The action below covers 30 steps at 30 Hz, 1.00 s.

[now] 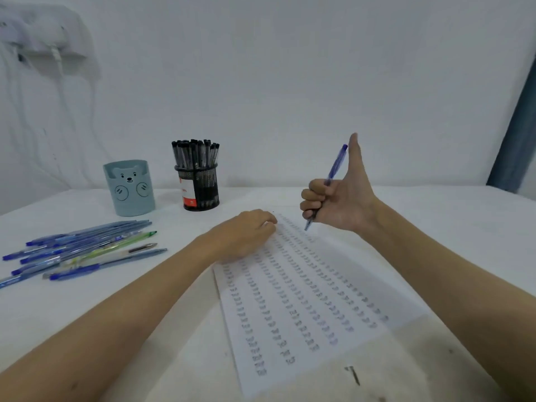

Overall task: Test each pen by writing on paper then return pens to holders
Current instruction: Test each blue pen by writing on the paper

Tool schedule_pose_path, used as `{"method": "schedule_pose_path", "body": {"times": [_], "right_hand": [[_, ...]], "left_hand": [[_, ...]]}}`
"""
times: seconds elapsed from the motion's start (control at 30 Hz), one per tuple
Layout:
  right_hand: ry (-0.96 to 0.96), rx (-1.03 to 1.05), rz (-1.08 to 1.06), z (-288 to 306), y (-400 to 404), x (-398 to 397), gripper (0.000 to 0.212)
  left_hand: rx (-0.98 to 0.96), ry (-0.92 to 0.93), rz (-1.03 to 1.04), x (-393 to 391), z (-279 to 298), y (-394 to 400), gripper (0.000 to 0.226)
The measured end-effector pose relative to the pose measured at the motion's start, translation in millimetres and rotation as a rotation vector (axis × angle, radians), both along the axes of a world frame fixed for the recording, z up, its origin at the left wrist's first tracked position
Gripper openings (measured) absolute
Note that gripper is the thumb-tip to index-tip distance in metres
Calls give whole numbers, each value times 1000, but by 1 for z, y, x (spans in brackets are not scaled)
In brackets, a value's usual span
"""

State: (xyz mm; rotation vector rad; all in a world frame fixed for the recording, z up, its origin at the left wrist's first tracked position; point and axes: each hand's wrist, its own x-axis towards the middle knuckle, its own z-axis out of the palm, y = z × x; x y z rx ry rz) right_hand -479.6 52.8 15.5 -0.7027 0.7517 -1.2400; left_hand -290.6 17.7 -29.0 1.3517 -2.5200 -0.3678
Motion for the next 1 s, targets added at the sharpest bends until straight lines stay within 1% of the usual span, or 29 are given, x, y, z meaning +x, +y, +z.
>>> {"method": "schedule_pose_path", "body": {"times": [0.13, 0.2, 0.37, 0.47, 0.5, 0.57, 0.6, 0.67, 0.73, 0.8, 0.9, 0.93, 0.97, 1.0], "right_hand": [[18, -15, -16, -8, -6, -6, 63], [13, -11, -26, -13, -8, -7, 61], [38, -63, -40, -12, -6, -8, 71], [46, -92, -40, -3, -3, -3, 91], [93, -108, -79, -3, -5, -2, 86], [217, -140, -148, -5, -9, -4, 57], [274, -136, -138, -7, -10, -5, 52], [402, -114, -114, -14, -11, -9, 60], [571, -72, -143, -23, -9, -10, 67], [692, -91, -174, -30, -6, -6, 57], [760, -209, -246, -41, -7, 3, 25], [781, -260, -301, -43, -8, 5, 19], [808, -308, -365, -45, -10, 7, 20], [829, -338, -421, -46, -12, 7, 27]], "left_hand": [[-1, 55, -31, -13, -14, -5, 41], [-2, 58, -49, -12, -20, -7, 41], [1, 96, -67, -10, -25, -10, 41], [2, 102, -66, -10, -26, -10, 41], [3, 104, -66, -9, -26, -10, 41], [-2, 107, -66, -9, -26, -10, 40], [-7, 108, -66, -9, -26, -10, 40], [-12, 105, -65, -10, -26, -9, 40], [-12, 106, -61, -10, -25, -9, 40], [-11, 110, -58, -10, -24, -9, 40], [-10, 107, -54, -10, -25, -8, 40], [-11, 105, -54, -11, -24, -8, 40], [-12, 105, -54, -11, -24, -8, 41], [-12, 107, -56, -11, -24, -8, 41]]}}
